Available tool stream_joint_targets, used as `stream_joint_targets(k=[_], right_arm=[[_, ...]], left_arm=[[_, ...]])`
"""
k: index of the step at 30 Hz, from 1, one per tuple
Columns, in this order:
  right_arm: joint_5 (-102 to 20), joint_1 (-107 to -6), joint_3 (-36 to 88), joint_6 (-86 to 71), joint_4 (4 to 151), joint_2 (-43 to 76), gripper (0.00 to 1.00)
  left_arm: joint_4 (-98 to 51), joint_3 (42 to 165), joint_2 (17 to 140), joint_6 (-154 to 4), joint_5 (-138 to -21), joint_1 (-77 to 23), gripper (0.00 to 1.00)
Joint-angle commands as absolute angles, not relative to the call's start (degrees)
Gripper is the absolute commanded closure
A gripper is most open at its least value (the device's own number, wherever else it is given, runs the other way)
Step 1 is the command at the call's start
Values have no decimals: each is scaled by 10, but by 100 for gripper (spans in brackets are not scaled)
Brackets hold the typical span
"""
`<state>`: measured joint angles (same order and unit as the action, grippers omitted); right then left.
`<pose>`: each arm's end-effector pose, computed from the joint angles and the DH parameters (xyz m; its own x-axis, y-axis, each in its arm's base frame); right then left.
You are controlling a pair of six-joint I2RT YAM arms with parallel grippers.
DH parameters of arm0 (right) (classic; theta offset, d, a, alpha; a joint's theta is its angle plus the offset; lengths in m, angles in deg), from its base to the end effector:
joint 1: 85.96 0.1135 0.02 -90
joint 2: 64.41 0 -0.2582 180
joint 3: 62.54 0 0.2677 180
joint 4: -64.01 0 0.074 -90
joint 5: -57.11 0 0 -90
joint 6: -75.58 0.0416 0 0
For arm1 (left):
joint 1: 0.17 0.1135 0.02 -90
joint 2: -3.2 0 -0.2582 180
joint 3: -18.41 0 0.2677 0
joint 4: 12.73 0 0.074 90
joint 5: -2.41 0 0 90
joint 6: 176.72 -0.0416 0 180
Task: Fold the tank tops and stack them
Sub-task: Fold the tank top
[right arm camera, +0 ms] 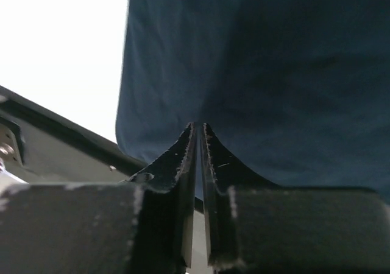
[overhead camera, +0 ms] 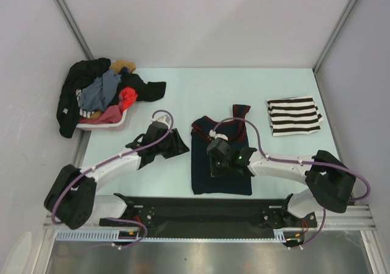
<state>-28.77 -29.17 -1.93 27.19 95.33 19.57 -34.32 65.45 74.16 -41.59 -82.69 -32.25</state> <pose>0.1698 0.2539 0.1698 -0.8732 -0.1246 -0.4711 -0.3101 0.8878 0.3400 0.2196 -0.1418 0.1667 -0.8374 -0.3085 -0.4512 -0.0193 0.8417 -0.5396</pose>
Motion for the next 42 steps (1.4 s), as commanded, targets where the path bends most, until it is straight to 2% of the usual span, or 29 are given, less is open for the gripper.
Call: stream_joint_targets(k=[1,12,28,34,38,41,42], right_arm=[[-298,-277,-55,314,892,179,91],[-303,-272,-106,330,847,194,95],[-298,-268,-130,338,836,200,97],[-296,-267,-133,339,835,208,97],[-297,-265,-139,342,829,214,98],[-296,-265,-143,344,826,215,98],[-296,-265,-143,345,826,217,98]], left_arm=[[-211,686,788,-394,-747,-308,48],[-139,771,960,-346,-762,-302,56],[-160,856,1051,-340,-895,-292,56],[-173,884,1077,-341,-958,-289,54],[-144,898,1090,-336,-954,-285,53],[-142,922,1105,-327,-926,-284,45],[-149,926,1109,-324,-916,-284,40]])
